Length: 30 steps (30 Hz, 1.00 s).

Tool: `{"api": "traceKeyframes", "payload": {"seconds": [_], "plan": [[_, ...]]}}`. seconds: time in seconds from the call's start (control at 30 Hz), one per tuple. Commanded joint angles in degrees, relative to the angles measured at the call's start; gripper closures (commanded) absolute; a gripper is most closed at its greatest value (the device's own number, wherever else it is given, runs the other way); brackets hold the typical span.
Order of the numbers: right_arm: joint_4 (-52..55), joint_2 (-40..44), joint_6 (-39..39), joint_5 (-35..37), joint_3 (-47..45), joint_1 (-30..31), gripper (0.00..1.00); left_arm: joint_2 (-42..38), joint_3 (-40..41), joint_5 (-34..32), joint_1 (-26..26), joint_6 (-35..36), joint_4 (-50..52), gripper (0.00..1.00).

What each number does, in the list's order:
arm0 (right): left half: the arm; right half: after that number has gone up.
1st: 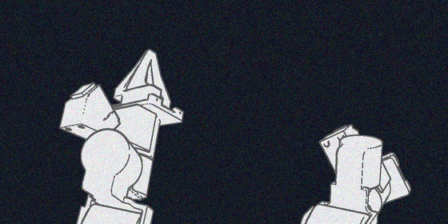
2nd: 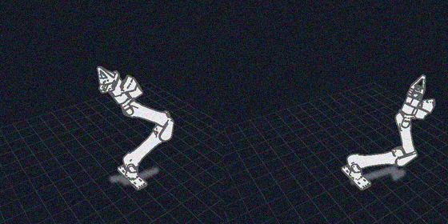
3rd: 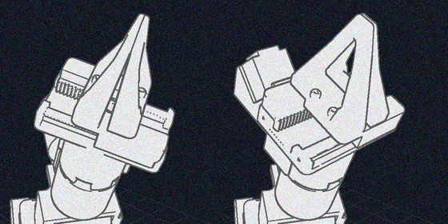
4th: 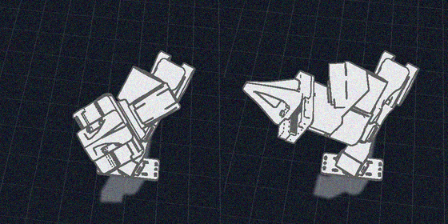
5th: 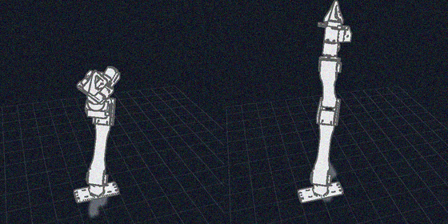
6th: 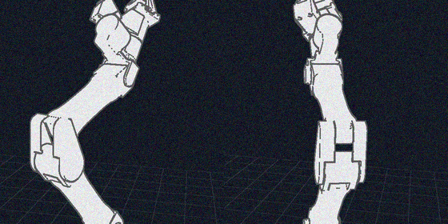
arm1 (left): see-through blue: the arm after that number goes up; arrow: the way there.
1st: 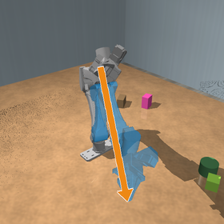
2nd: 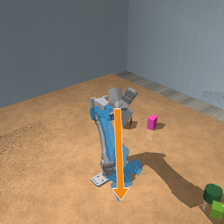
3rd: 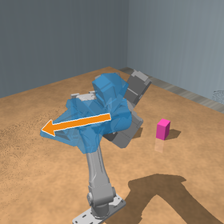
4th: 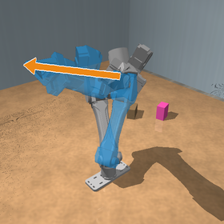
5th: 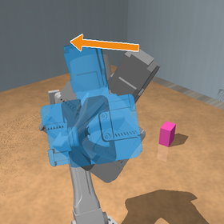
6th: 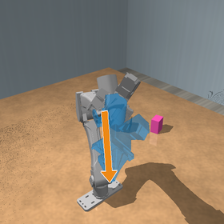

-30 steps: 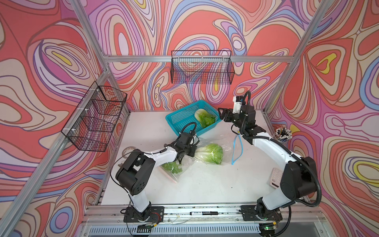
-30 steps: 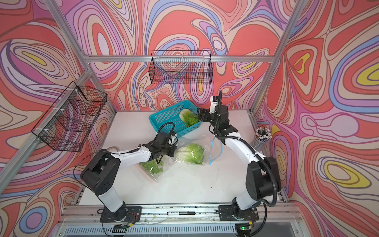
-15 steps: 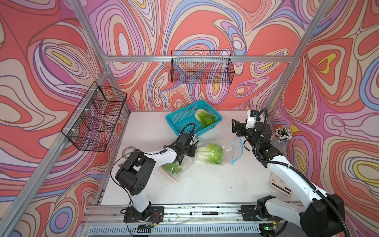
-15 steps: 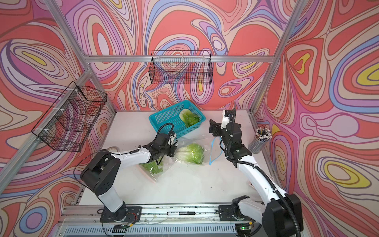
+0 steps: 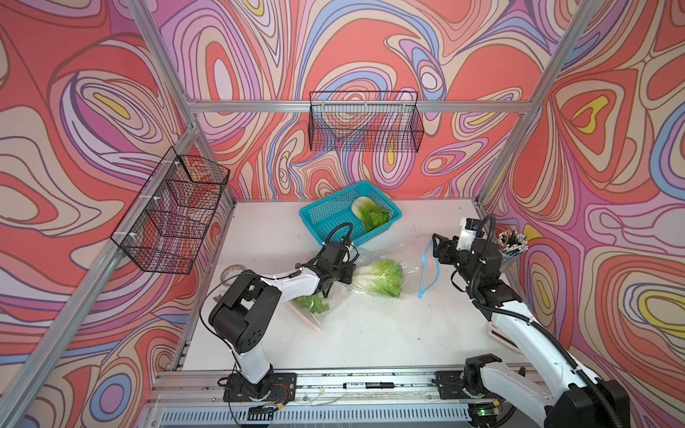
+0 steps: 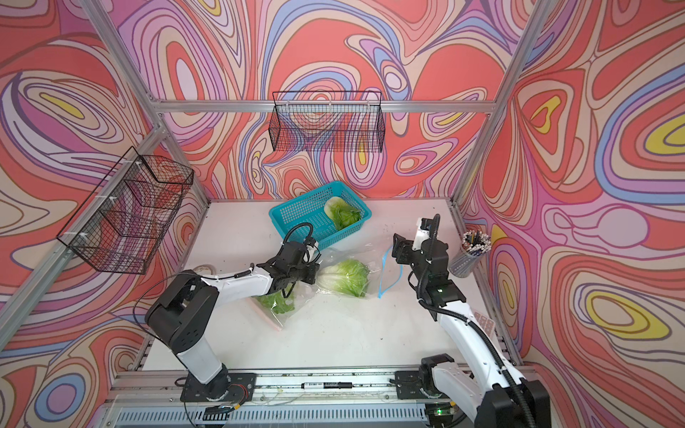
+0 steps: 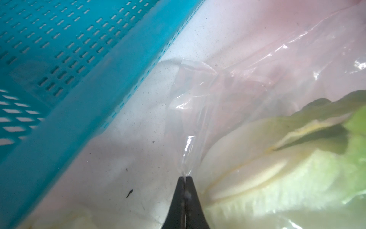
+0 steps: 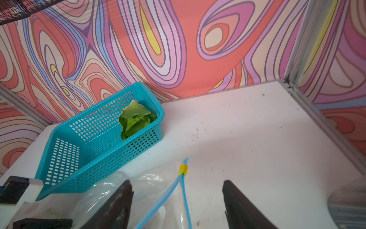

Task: Open the zip-top bag and take out the chinese cabbages
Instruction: Pick up the Chinese cabbage from the zipper food storage bag.

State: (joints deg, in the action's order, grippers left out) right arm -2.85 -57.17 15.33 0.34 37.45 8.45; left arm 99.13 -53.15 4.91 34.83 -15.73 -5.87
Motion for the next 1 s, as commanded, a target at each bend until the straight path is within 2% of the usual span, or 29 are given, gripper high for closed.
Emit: {"api": "traceKeyframes", "payload": {"seconds": [0.0, 0.27, 0.57, 0.97], "plan": [[0.58, 0.51, 3.19, -3.56, -1.48, -0.92, 0.33, -1.49, 0.62, 0.44, -0.29, -0.62, -0.90, 1.00], [2.27, 1.53, 6.61, -5.76, -3.43, -2.00, 0.42, -1.57, 1.11, 0.54, -0.29, -0.62, -1.37, 1.00], [4.03, 0.82, 8.69, -11.94, -4.70, -2.05, 0.45, -1.66, 1.28, 0.59, -0.29, -0.71, -1.64, 1.00], [6.58, 0.19, 9.58, -15.25, -4.89, -2.08, 0.50, -1.31, 1.44, 1.05, -0.29, -0.89, -2.15, 1.00]]}}
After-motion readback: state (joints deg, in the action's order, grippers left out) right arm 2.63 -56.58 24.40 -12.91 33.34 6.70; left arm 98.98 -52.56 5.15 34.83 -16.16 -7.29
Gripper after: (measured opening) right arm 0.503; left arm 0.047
